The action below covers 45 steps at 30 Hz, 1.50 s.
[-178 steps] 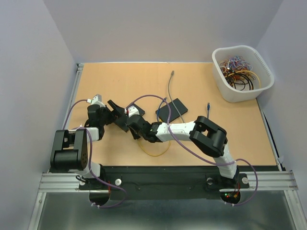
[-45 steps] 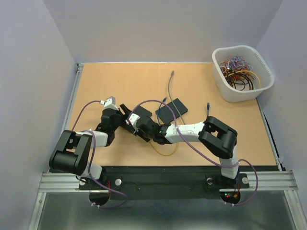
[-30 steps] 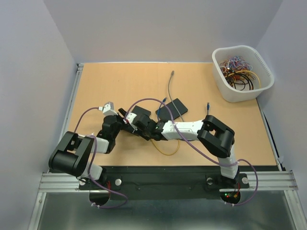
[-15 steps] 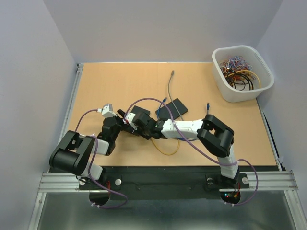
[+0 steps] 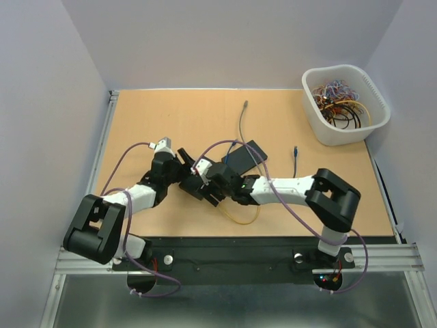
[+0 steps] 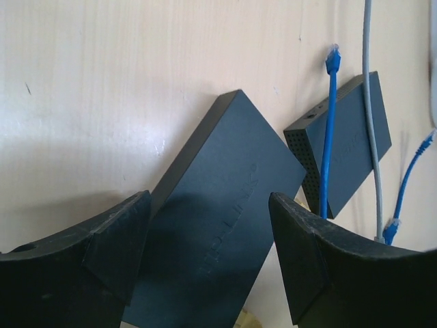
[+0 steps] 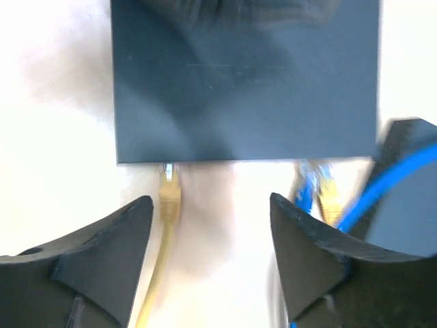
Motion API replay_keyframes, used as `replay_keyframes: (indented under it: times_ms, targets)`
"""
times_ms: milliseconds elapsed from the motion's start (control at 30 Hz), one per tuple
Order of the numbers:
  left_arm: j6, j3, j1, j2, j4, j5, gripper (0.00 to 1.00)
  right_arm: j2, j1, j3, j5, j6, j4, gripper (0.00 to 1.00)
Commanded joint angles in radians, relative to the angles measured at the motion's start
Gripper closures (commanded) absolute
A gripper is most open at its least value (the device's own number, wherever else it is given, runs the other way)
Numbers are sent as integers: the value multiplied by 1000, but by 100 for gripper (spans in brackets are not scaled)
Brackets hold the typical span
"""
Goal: Insert the plug into the switch port
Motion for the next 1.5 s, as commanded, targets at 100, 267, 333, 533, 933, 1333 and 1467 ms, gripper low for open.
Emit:
replay_keyframes:
  times_ms: [100,267,333,533,933,1333,1467]
  targets:
    - [77,151,72,-111,-230,-50,18,-268,5,-96,88,81,73,19]
    - [98,132,95,-213,-259,-67,18,-343,-2,-93,308,142,66,12]
    - [92,91,93,-257,-238,-67,19,-309,-24,-59,400,170,37,11]
    - [114,8,93,-343,-204,-67,19,-142,-203,114,392,315,-68,18]
    - [154,-87,93,-463,-196,-151,19,134,-369,375,88,412,-105,30]
    - [155,-102,93,-475,-183,-140,19,258,-369,456,143,448,-123,34]
    - [155,-107,93,-489,-183,-136,19,280,-370,484,152,466,-157,34]
